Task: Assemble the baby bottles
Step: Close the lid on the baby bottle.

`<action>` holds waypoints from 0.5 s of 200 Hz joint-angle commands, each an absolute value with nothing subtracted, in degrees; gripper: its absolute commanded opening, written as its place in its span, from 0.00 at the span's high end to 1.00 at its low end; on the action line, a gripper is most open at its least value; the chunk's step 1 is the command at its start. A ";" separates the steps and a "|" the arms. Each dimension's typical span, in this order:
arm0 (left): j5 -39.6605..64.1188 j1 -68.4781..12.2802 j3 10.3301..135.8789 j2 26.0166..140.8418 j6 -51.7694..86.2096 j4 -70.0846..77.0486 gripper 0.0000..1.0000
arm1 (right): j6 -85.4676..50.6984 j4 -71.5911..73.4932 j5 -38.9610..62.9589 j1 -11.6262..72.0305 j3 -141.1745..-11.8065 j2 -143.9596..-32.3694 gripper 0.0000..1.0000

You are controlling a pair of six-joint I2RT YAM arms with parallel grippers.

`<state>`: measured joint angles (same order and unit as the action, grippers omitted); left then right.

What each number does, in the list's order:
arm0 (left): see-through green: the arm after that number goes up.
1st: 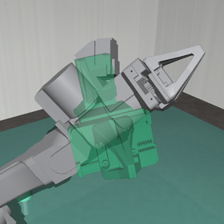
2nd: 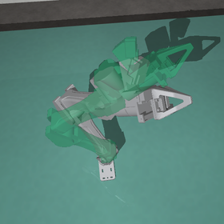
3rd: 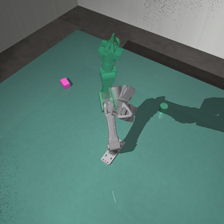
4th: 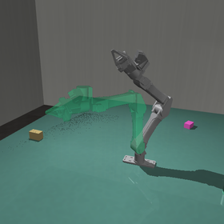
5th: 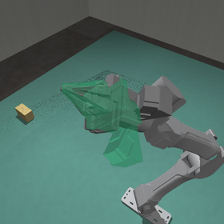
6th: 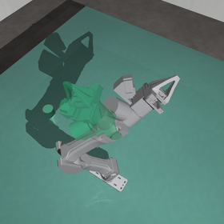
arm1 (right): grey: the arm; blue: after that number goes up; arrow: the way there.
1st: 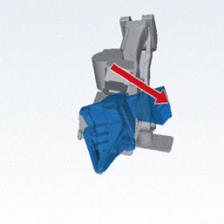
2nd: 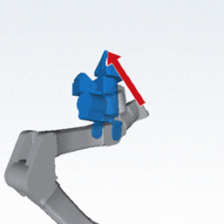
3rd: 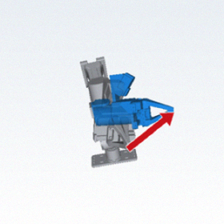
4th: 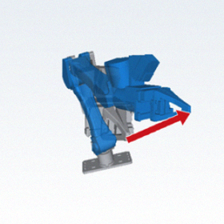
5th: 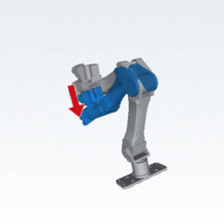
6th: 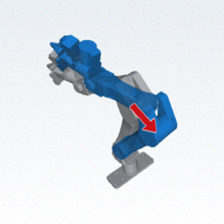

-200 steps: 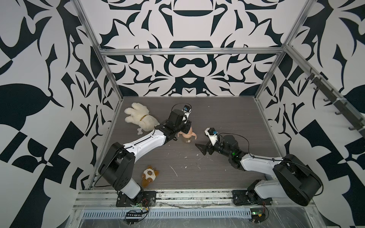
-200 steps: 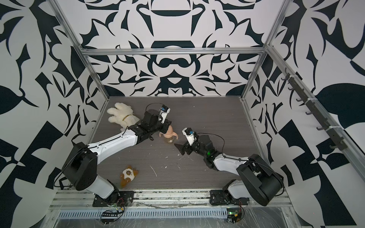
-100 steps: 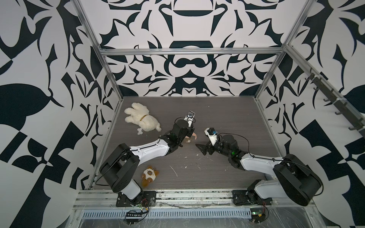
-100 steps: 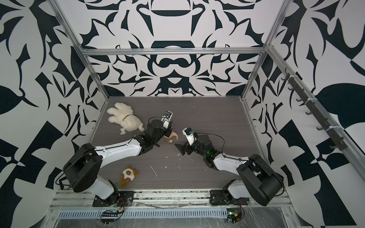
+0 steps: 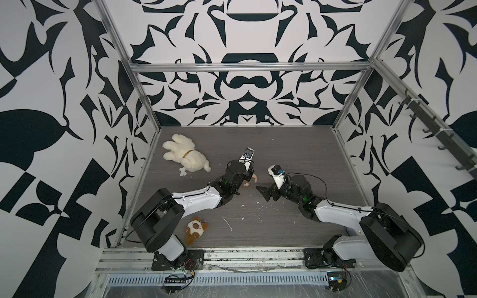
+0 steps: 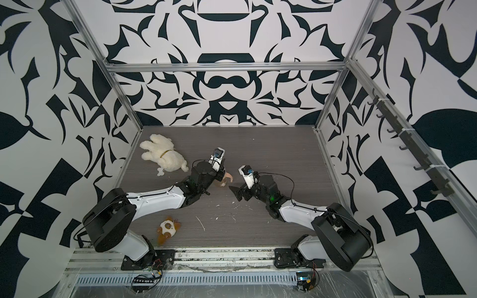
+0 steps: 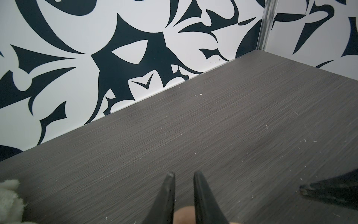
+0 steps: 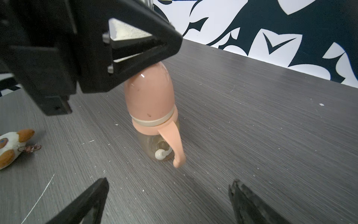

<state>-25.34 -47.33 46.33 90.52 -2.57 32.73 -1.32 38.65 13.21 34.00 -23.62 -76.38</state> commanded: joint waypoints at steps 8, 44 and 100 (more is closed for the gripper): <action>-25.69 -47.11 42.57 93.81 -1.30 22.21 0.79 | -2.17 39.74 10.71 33.29 -25.92 -73.97 0.01; -25.25 -47.11 40.17 92.47 -0.22 21.51 0.79 | -3.23 35.67 6.50 32.61 -27.94 -72.56 0.01; -24.88 -47.13 38.83 95.91 -1.86 25.65 0.79 | -5.36 30.62 4.74 31.50 -32.00 -71.95 0.01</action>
<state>-25.04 -47.35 42.46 90.17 -0.56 38.24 -3.92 31.86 6.42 31.97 -29.52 -73.54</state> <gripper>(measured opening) 0.210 0.990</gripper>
